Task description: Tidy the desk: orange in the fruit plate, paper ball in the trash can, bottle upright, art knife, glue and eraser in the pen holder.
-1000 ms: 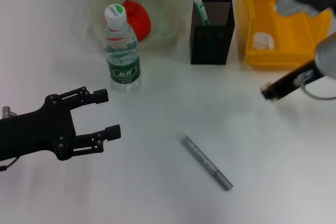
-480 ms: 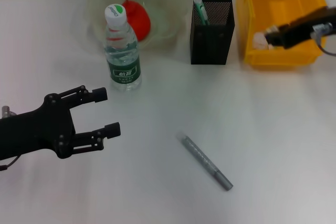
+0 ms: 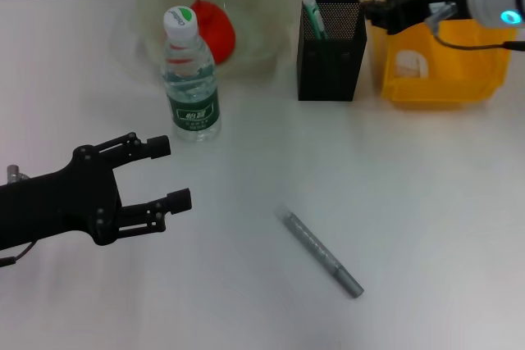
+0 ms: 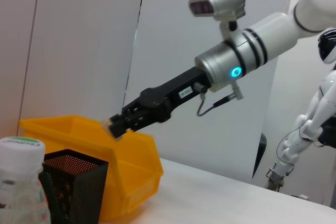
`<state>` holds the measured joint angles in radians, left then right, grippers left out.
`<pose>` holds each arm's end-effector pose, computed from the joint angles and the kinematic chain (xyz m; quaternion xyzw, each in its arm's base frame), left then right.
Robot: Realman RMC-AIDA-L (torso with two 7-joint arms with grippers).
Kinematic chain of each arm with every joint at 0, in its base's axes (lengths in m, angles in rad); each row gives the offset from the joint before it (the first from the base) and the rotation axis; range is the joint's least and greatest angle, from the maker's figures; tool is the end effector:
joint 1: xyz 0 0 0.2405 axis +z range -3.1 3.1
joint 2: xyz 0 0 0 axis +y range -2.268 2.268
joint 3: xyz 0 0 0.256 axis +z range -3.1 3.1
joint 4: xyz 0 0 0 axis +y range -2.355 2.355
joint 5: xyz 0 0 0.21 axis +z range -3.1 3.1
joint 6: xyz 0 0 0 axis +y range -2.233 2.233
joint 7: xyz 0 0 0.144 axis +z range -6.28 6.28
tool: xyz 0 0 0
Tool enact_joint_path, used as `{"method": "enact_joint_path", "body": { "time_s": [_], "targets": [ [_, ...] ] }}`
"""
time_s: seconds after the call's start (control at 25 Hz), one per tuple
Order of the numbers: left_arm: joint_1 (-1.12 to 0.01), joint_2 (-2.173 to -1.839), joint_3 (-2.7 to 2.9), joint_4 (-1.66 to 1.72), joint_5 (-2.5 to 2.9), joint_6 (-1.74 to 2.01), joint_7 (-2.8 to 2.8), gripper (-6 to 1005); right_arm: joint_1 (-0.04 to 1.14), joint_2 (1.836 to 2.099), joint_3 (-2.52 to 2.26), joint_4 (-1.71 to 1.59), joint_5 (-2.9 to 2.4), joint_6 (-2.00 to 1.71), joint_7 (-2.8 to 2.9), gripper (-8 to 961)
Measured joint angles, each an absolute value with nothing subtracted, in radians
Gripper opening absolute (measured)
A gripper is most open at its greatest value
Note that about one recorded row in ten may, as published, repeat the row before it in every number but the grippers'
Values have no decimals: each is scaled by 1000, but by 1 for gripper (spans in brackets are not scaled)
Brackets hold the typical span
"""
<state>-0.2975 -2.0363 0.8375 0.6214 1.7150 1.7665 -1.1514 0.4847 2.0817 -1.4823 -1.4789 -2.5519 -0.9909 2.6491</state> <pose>-0.2894 0.2561 0.0146 -0.9210 -0.1585 -0.3357 0.1184 0.1448 0.3964 0.0169 -0.8908 0.2674 0.0267 0.3663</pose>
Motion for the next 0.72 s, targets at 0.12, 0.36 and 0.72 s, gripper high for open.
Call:
{"method": "enact_joint_path", "body": {
  "time_s": [0.12, 0.36, 0.72],
  "targets": [
    [-299, -2037, 837, 621, 1715, 1766, -1151, 834, 501, 2082, -1518, -1421, -2552, -921, 2642, 313],
    [-304, -2040, 844, 621, 1715, 1755, -1152, 834, 523, 2084, -1564, -1337, -2539, -808, 2642, 323],
    [-306, -2038, 844, 622, 1715, 1753, -1150, 835, 542, 2081, -1561, -1311, -2519, -806, 2635, 381]
  ]
}}
